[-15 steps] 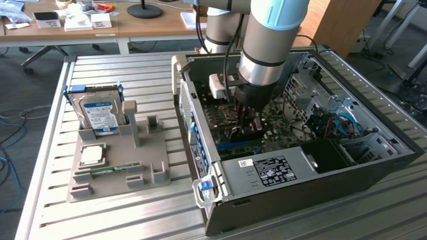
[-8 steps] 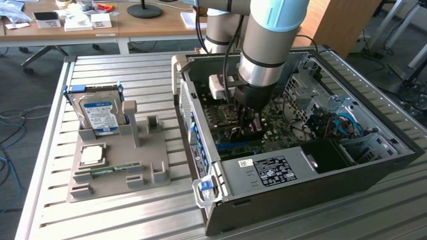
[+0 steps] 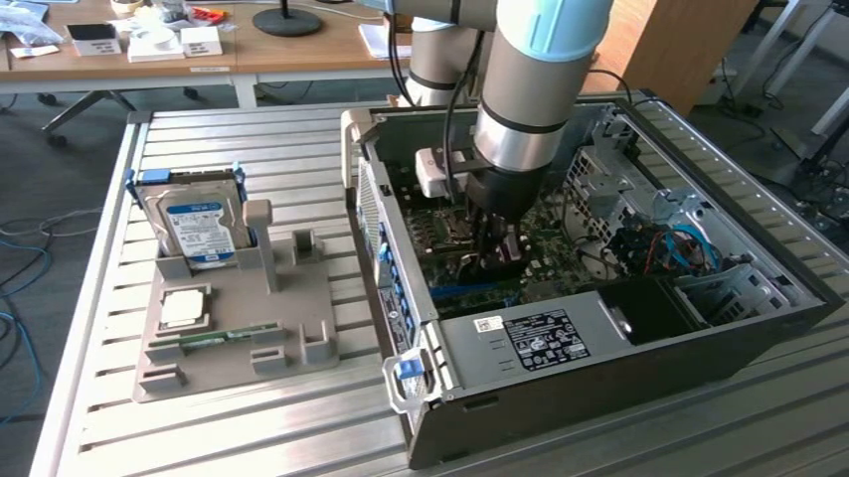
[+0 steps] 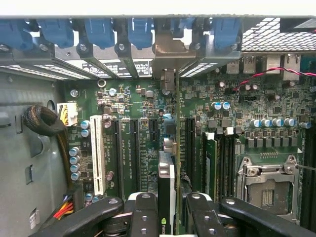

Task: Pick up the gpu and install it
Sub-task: 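Insert the gpu into the slot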

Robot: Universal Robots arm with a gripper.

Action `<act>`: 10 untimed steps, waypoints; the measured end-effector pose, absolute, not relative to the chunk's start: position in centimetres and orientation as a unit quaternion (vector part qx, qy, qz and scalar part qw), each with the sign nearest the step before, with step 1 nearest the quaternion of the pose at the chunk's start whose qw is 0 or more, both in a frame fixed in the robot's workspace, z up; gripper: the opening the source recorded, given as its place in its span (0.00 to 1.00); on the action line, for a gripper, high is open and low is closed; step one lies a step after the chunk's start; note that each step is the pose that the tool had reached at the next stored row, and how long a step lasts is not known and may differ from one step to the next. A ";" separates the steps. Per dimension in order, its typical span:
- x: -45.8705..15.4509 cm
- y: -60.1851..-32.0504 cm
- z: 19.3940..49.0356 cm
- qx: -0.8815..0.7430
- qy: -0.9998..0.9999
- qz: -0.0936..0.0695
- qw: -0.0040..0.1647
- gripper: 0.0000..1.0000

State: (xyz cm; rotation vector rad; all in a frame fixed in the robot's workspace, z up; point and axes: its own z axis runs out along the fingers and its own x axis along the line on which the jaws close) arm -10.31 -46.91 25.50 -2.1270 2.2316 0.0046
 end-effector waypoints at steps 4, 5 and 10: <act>-10.3 -46.9 25.4 -0.689 0.724 0.008 0.036 0.27; -10.3 -46.9 25.4 -0.689 0.724 0.009 0.036 0.27; -10.4 -46.9 25.4 -0.689 0.723 0.009 0.036 0.27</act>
